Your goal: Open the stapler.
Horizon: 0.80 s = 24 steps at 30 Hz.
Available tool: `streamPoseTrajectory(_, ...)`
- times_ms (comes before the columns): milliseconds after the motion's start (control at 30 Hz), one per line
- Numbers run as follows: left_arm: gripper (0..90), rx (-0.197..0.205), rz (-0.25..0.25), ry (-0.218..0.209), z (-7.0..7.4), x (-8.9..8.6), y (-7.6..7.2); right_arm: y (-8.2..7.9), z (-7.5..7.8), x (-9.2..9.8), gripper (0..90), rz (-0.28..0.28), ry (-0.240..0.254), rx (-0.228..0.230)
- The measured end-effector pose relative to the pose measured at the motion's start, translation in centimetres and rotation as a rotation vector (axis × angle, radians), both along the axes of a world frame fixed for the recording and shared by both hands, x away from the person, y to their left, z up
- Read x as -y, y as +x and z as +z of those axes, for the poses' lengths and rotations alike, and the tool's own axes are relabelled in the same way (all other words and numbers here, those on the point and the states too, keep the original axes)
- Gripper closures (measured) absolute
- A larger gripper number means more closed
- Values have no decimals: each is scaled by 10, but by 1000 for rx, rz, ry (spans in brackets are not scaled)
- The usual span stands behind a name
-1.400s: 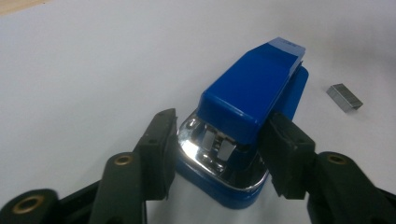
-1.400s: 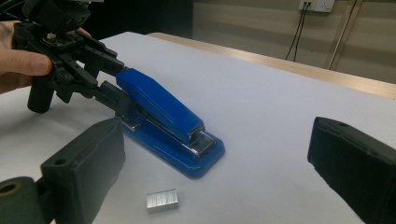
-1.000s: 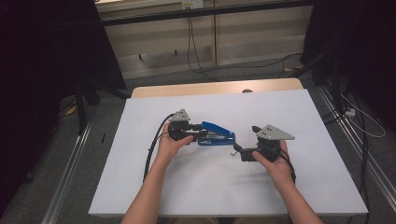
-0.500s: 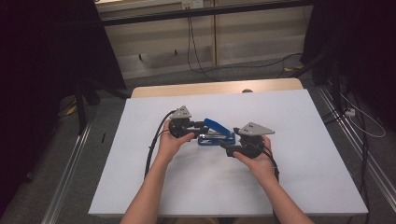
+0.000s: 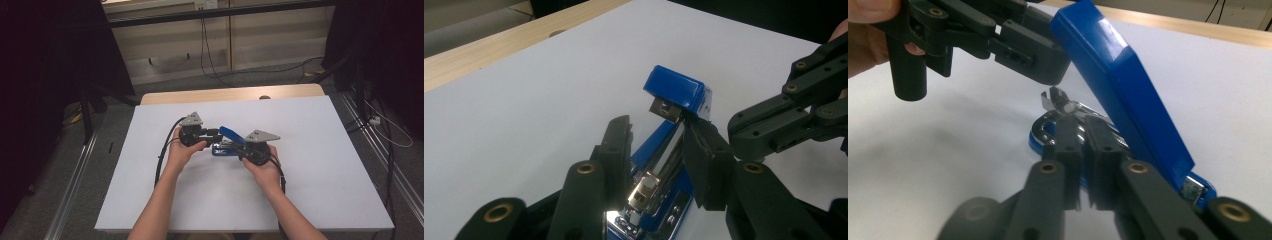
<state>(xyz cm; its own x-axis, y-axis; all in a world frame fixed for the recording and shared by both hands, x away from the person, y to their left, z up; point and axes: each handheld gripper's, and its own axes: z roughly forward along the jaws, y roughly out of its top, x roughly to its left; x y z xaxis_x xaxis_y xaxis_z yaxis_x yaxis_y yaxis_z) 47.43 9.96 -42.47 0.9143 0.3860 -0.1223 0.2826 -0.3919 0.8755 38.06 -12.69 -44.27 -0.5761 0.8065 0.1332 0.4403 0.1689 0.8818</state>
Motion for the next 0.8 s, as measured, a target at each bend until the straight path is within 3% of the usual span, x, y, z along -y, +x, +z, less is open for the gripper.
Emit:
streamPoseTrajectory(400,643,-3,6,8,5,0,0,8,0,-18,900,-40,-6,-50)
streamPoseTrajectory(800,638,8,5,15,5,1,-1,18,-5,-27,900,-111,5,-43)
